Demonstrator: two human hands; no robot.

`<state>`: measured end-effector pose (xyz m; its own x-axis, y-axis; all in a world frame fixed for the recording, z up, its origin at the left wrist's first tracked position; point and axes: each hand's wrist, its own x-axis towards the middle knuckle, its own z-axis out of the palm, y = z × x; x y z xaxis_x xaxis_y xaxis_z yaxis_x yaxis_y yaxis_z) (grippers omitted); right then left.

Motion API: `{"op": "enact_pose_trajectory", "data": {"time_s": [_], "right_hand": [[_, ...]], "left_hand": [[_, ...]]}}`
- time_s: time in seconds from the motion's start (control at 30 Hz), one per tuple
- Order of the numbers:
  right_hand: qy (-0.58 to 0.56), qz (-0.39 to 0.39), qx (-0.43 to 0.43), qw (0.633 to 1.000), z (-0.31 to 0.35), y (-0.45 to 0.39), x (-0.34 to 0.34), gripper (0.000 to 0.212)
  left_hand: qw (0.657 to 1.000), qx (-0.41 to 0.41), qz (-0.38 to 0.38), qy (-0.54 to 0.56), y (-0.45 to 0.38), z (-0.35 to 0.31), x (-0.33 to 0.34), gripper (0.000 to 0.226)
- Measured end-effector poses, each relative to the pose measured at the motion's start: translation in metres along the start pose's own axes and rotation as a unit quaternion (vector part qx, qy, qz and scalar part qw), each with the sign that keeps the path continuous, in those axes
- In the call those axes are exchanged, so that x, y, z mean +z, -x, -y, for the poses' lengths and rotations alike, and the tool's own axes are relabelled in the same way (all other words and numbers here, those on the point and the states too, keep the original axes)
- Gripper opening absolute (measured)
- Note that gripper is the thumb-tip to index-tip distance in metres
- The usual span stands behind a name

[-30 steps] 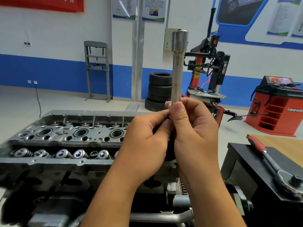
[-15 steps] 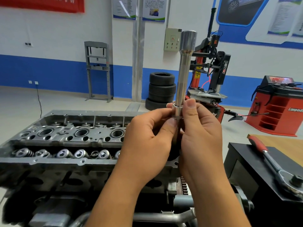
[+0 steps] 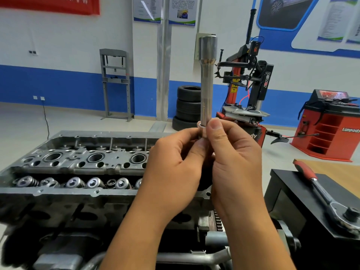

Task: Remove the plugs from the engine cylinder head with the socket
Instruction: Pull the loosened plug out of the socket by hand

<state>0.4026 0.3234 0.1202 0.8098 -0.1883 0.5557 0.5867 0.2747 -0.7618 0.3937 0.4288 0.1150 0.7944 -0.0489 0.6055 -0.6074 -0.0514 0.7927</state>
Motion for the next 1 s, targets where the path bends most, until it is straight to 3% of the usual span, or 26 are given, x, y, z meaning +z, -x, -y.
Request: {"op": "enact_pose_trajectory", "data": {"time_s": [0.13, 0.23, 0.47, 0.67, 0.8, 1.0], "right_hand": [[-0.032, -0.012, 0.016, 0.999, -0.0008, -0.0002, -0.0006, 0.015], [-0.02, -0.007, -0.001, 1.0, -0.0002, -0.0002, -0.0007, 0.02], [-0.019, -0.009, 0.015, 1.0, -0.0006, -0.0017, -0.0005, 0.034], [-0.027, -0.036, 0.029, 0.999, 0.0008, -0.0016, 0.0008, 0.02], [-0.005, -0.036, 0.002, 0.999, 0.0008, -0.0004, 0.0013, 0.037], [0.02, -0.022, 0.002, 1.0, -0.0031, -0.0018, 0.0007, 0.031]], "left_hand": [[0.999, 0.005, -0.045, -0.02, 0.0011, 0.0007, 0.0024, 0.009], [0.996, 0.013, -0.073, -0.044, 0.0016, 0.0031, 0.0052, 0.01], [1.0, 0.011, -0.001, -0.004, 0.0002, 0.0003, 0.0016, 0.024], [0.997, 0.01, -0.061, -0.049, -0.0004, 0.0048, 0.0056, 0.006], [0.995, 0.014, -0.084, -0.057, -0.0006, 0.0057, 0.005, 0.005], [0.999, 0.001, -0.018, -0.033, -0.001, 0.0013, 0.0006, 0.022]]}}
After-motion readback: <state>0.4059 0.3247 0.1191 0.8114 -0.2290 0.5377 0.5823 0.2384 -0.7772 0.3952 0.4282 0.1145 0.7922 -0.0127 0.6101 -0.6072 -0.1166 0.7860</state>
